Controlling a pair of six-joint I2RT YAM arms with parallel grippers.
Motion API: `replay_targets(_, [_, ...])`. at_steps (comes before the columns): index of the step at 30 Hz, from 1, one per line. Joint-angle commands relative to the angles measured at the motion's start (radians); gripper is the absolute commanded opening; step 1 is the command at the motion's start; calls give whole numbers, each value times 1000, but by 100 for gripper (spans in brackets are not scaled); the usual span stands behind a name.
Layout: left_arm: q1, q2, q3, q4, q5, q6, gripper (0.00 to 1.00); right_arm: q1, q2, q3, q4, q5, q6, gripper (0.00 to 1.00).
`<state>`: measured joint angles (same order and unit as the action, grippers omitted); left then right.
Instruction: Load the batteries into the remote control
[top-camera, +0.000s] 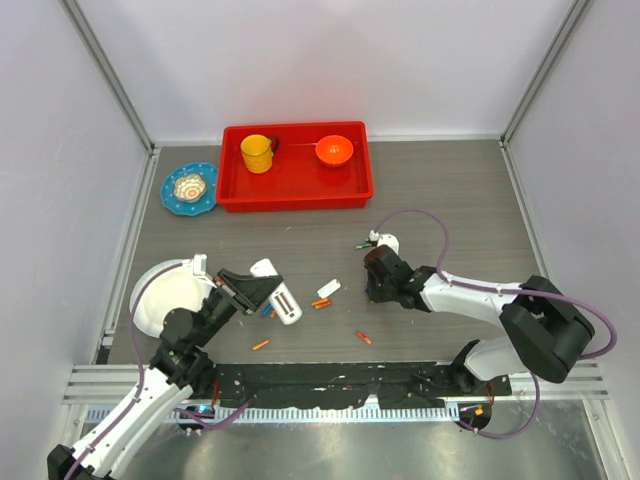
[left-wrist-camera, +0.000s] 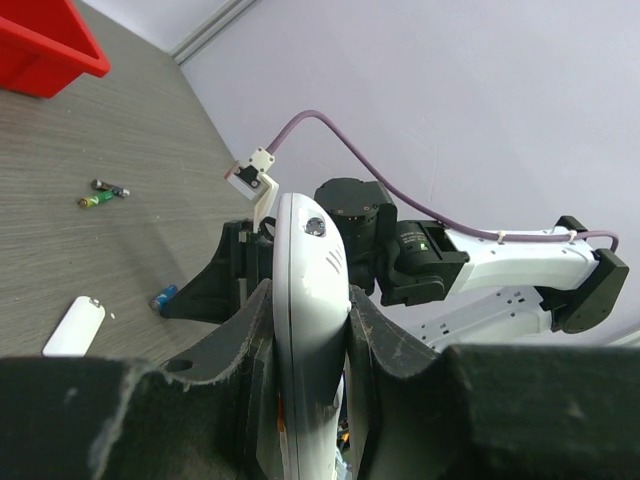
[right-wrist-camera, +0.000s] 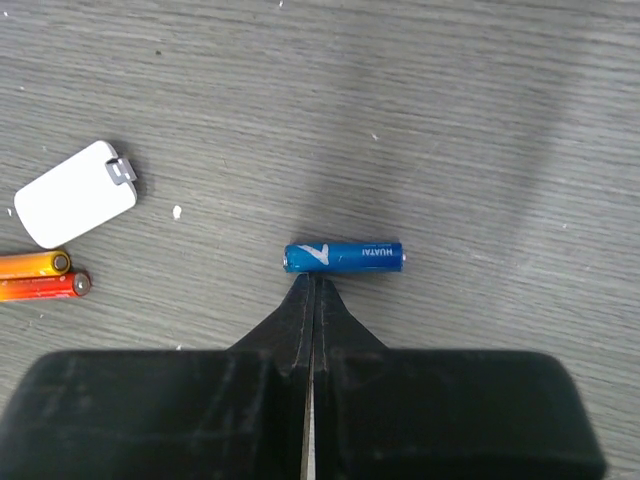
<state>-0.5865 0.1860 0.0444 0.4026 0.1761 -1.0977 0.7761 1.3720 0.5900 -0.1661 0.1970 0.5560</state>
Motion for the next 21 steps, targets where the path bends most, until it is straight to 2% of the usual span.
replay_targets(1, [5,7,-103,30,0,-4,0,3,33,42,36,48,19,1])
replay_targets(7, [5,15,-104,27,-6,-2,0,2,67,63,46,87,9,1])
replay_targets(10, [5,20,-103,28,-9,-2,0,2,61,71,75,44,-27,2])
replay_targets(13, [5,18,-104,28,-4,-2,0,2,23,62,94,-51,-80,14])
replay_targets(14, [5,15,-104,28,-4,-2,0,2,-13,56,97,-80,-96,25])
replay_targets(16, [5,12,-104,28,-4,-1,0,2,-45,63,71,-116,-117,35])
replay_targets(21, [5,13,-107,35,-3,1,0,2,-114,119,-15,-71,-159,45])
